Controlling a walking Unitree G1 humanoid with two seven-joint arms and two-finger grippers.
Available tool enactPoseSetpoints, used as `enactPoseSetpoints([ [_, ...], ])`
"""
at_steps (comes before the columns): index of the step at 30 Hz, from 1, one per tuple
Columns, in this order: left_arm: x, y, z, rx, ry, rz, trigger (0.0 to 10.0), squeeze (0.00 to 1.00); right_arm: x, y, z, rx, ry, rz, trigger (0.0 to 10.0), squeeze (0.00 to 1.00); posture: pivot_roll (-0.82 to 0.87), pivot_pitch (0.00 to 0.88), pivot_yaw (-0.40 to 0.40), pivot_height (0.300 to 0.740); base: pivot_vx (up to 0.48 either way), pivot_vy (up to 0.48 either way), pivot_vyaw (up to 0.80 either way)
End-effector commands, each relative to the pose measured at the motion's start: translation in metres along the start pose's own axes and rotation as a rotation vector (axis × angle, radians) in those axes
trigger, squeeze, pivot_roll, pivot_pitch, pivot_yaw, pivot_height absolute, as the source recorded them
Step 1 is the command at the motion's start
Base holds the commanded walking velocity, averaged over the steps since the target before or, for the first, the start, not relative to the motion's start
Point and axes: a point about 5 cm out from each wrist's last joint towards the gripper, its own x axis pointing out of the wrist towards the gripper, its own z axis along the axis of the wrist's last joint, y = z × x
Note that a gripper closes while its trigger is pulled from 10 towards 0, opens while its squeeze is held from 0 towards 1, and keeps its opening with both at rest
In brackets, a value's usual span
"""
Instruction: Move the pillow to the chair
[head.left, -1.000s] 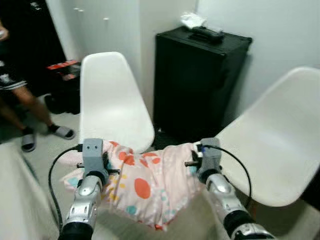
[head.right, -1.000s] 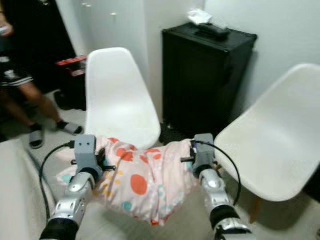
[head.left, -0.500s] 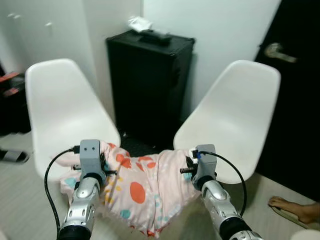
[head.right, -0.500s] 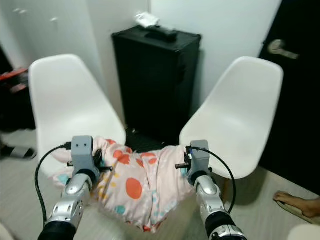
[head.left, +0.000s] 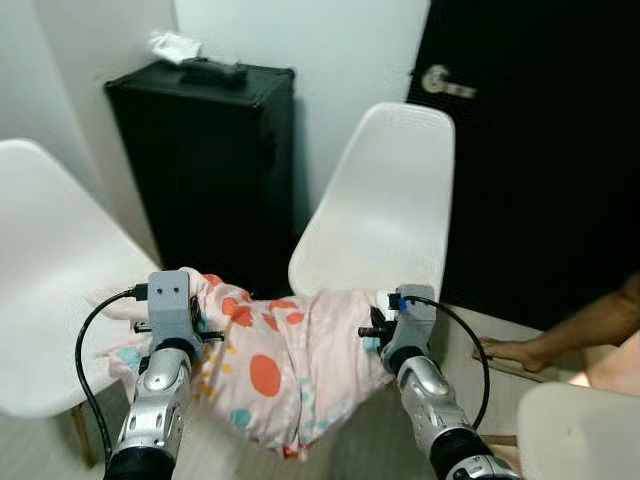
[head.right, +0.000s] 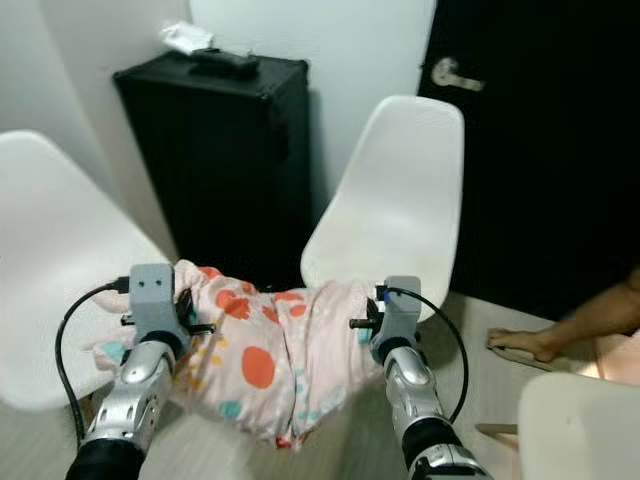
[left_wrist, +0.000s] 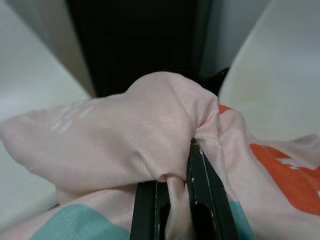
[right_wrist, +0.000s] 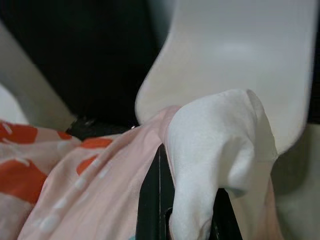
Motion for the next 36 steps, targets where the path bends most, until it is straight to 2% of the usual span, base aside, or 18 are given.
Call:
enactPoseSetpoints([
  [1, 0.003, -0.001, 0.017, 0.009, -0.073, -0.009, 10.0, 0.00, 0.005, 0.005, 0.013, -0.006, -0.068, 0.021, 10.0, 0.00, 0.08, 0.000, -0.017, 0.740, 0.000, 0.000, -0.80],
  [8, 0.003, -0.002, 0.021, 0.008, -0.089, -0.060, 10.0, 0.00, 0.007, 0.008, 0.015, -0.002, -0.075, 0.026, 10.0, 0.00, 0.10, 0.000, -0.029, 0.740, 0.000, 0.000, -0.80],
  [12, 0.003, 0.007, 0.014, 0.041, -0.038, 0.034, 10.0, 0.00, 0.008, 0.010, 0.015, 0.000, -0.066, 0.028, 10.0, 0.00, 0.11, 0.000, -0.034, 0.740, 0.000, 0.000, -0.80],
  [25, 0.001, 0.015, 0.014, 0.004, -0.038, 0.059, 10.0, 0.00, 0.009, 0.010, 0.012, 0.013, -0.041, 0.030, 10.0, 0.00, 0.11, 0.000, -0.036, 0.740, 0.000, 0.000, -0.80],
  [28, 0.000, 0.014, 0.013, 0.007, -0.037, 0.059, 10.0, 0.00, 0.008, 0.010, 0.006, 0.007, -0.008, 0.034, 10.0, 0.00, 0.12, 0.000, -0.036, 0.740, 0.000, 0.000, 0.00],
  [36, -0.001, 0.011, 0.014, -0.097, -0.032, 0.037, 10.0, 0.00, 0.007, 0.016, 0.001, 0.001, 0.011, 0.060, 10.0, 0.00, 0.11, 0.000, -0.027, 0.740, 0.000, 0.000, 0.00],
])
